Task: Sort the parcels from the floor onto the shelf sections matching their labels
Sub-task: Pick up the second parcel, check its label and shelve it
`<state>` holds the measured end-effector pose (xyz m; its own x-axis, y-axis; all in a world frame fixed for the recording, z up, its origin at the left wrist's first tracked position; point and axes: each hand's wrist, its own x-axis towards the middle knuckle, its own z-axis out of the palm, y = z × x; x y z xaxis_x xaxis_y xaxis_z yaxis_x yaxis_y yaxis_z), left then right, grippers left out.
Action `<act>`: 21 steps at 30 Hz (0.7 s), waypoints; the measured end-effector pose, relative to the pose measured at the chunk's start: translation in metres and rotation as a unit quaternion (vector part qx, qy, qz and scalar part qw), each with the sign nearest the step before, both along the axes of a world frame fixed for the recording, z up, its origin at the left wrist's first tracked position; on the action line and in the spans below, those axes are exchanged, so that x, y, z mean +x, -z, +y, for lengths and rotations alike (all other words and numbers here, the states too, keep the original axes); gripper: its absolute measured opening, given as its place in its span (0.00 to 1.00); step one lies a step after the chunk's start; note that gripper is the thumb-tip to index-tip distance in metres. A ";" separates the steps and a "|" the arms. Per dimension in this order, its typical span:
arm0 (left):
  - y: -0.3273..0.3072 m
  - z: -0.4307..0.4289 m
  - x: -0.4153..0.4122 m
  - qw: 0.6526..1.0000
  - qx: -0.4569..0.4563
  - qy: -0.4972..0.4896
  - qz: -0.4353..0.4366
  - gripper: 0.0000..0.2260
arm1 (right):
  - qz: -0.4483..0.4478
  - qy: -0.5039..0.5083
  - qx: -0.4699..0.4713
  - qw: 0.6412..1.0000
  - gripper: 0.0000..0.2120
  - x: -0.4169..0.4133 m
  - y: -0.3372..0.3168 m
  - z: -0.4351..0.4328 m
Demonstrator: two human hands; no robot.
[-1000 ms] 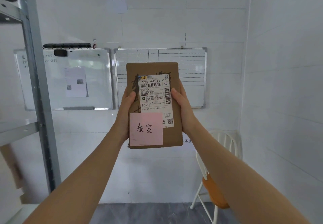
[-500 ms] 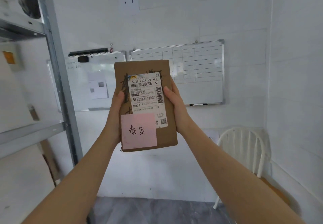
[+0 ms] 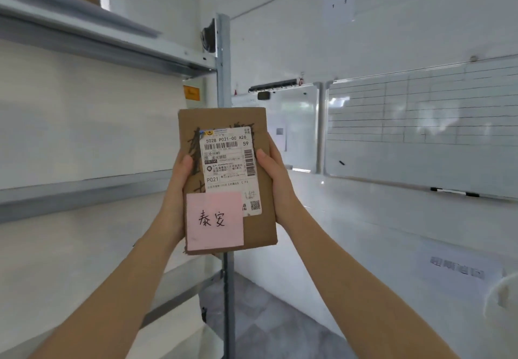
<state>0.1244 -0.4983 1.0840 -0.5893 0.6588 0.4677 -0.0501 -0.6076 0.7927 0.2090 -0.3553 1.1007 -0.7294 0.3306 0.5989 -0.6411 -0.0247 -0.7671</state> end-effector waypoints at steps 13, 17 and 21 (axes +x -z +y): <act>-0.003 -0.248 0.014 0.948 -0.017 -0.318 0.001 0.49 | -0.006 -0.275 -0.040 0.960 0.33 -0.077 0.005 -0.223; -0.003 -0.322 0.021 0.929 -0.020 -0.370 -0.011 0.46 | -0.002 -0.346 -0.032 0.938 0.33 -0.091 0.004 -0.297; 0.001 -0.399 0.029 0.905 -0.018 -0.425 -0.002 0.43 | -0.013 -0.411 -0.031 0.911 0.45 -0.101 0.005 -0.378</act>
